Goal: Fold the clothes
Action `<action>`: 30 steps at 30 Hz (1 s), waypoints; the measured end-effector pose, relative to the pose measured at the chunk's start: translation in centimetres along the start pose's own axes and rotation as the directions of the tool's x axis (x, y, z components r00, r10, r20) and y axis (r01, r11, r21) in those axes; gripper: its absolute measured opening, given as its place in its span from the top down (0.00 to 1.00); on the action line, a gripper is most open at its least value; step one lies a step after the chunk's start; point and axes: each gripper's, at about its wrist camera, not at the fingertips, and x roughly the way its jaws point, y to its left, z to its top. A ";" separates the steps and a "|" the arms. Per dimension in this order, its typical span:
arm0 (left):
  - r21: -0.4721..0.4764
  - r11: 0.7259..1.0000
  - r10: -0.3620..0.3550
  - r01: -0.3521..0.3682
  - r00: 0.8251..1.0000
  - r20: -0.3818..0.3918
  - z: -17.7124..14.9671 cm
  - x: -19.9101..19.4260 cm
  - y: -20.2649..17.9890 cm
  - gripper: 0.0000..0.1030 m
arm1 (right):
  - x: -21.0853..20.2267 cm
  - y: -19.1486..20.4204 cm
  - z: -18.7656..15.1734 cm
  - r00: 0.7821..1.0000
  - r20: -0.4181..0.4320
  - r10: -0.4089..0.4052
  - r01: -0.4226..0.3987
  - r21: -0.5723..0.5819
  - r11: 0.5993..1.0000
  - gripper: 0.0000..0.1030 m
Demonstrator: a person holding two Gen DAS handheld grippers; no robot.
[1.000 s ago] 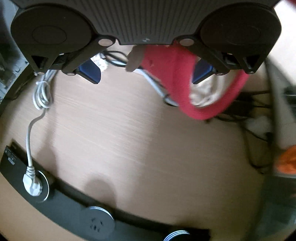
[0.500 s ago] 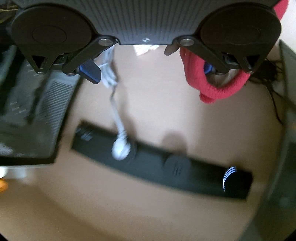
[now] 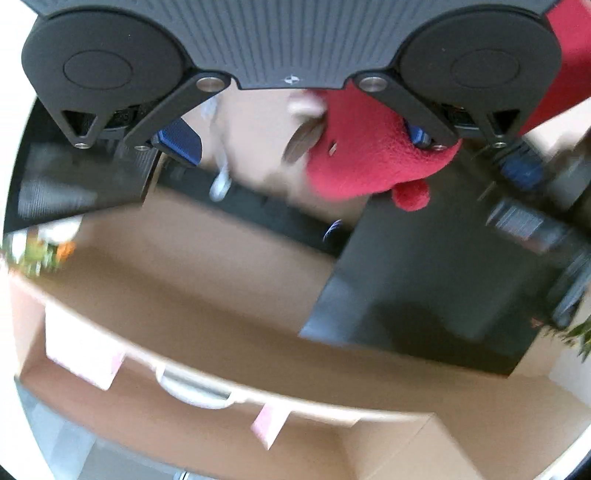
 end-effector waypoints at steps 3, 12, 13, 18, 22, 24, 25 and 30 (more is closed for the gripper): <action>-0.001 0.997 -0.071 0.071 0.996 -0.046 0.3 0.4 -1.5 0.01 | -2.6 1.5 -2.8 0.993 -0.100 0.054 -0.050 0.038 0.998 0.00; 0.180 0.953 -0.169 0.243 0.922 -0.348 -5.8 4.3 -6.6 0.01 | -7.1 1.3 -8.0 0.966 -0.250 0.066 0.008 0.283 0.959 0.00; 0.213 0.946 -0.150 0.243 0.915 -0.375 -7.0 4.4 -6.9 0.01 | -7.2 0.4 -8.1 0.965 -0.255 0.055 0.036 0.341 0.939 0.00; 0.268 0.924 -0.101 0.274 0.849 -0.518 -11.8 3.9 -7.5 0.01 | -4.5 -5.3 -6.5 0.968 -0.229 0.107 0.051 0.591 0.805 0.00; 0.344 0.882 -0.091 0.323 0.832 -0.548 -13.4 2.4 -8.4 0.01 | 0.8 -6.2 -4.4 0.934 -0.285 0.213 -0.010 0.579 0.815 0.00; 0.289 0.898 -0.137 0.331 0.835 -0.533 -12.7 1.5 -7.7 0.01 | 3.2 -5.5 -3.8 0.904 -0.321 0.283 -0.062 0.556 0.829 0.00; 0.266 0.907 -0.151 0.326 0.842 -0.518 -12.3 1.1 -7.1 0.01 | 4.2 -4.8 -3.7 0.886 -0.334 0.321 -0.094 0.549 0.830 0.00; 0.139 0.972 -0.115 0.189 0.901 -0.418 -11.6 -0.1 -2.9 0.01 | 8.2 0.6 -4.1 0.804 -0.458 0.380 -0.205 0.387 0.899 0.12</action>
